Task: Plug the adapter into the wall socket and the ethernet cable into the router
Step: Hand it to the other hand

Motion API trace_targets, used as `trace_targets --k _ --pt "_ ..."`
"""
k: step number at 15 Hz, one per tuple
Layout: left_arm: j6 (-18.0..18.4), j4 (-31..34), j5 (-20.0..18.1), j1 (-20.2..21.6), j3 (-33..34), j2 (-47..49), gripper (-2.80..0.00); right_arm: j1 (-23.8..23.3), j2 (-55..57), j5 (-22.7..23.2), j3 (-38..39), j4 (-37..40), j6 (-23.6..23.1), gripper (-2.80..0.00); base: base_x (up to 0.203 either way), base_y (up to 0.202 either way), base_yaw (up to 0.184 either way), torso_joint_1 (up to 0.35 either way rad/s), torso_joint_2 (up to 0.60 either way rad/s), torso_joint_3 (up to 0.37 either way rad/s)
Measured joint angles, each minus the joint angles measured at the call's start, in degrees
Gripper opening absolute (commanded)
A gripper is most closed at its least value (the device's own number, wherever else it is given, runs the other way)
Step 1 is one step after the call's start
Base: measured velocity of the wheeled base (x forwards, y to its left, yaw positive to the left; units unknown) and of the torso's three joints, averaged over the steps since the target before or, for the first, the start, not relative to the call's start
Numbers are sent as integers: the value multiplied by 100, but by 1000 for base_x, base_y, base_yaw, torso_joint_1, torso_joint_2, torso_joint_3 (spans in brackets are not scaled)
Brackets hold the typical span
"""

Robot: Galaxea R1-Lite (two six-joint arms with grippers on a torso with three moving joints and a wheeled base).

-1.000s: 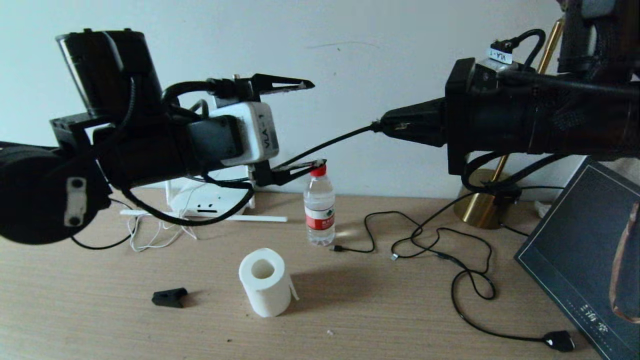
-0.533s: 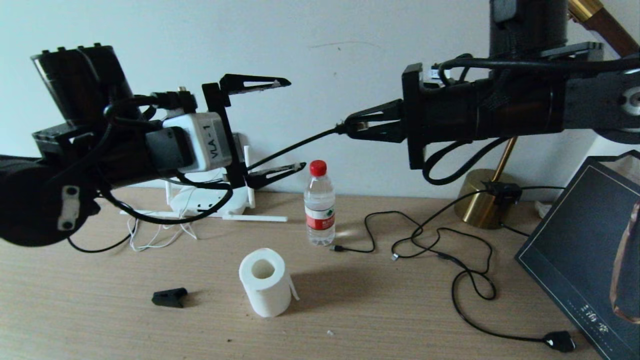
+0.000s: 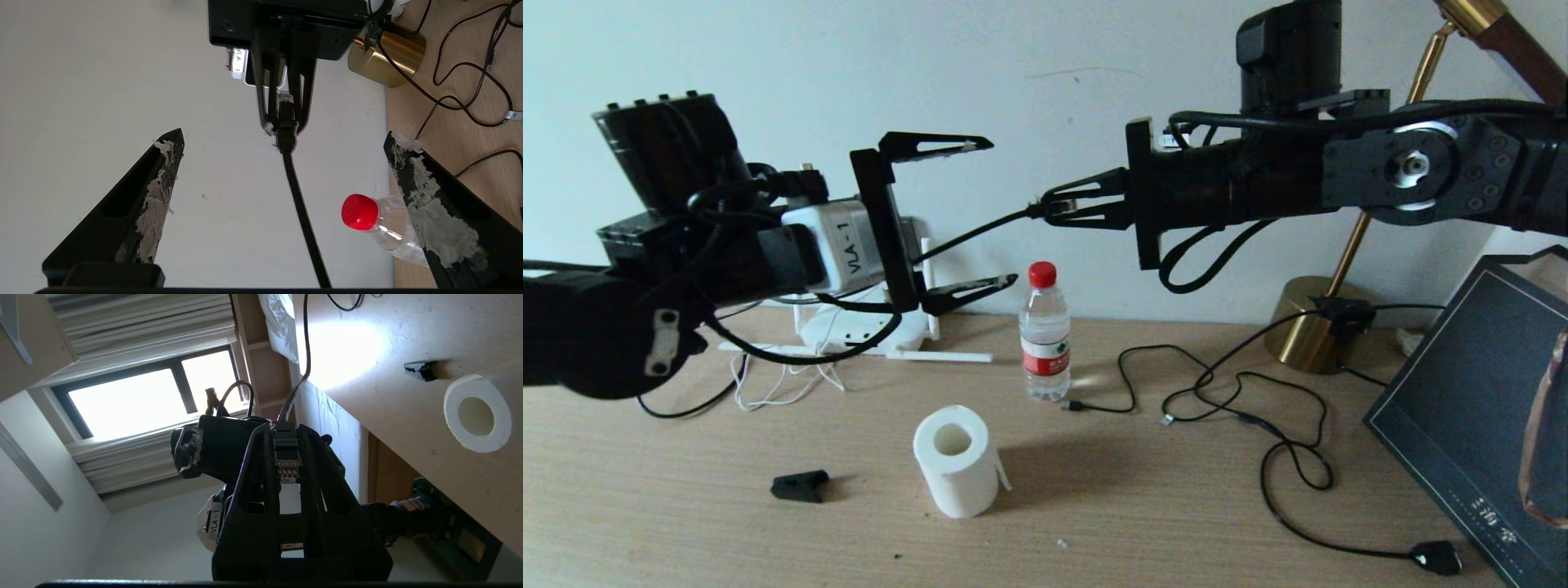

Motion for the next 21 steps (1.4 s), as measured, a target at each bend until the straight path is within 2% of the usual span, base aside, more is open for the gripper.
trace_targets --k 5,13,19,21 --pt "-246 -353 22 -46 414 -43 0 48 41 582 -26 -50 399 -280 0 0 0 0 0 0" --pt "-473 -505 26 -68 445 -116 0 305 -23 777 12 -62 476 -280 0 0 0 0 0 0" --pt "-578 -610 26 -94 514 -175 0 339 17 826 40 -62 468 -280 0 0 0 0 0 0" --pt "-589 -612 28 -113 568 -206 0 333 17 982 59 -62 468 -280 0 0 0 0 0 0"
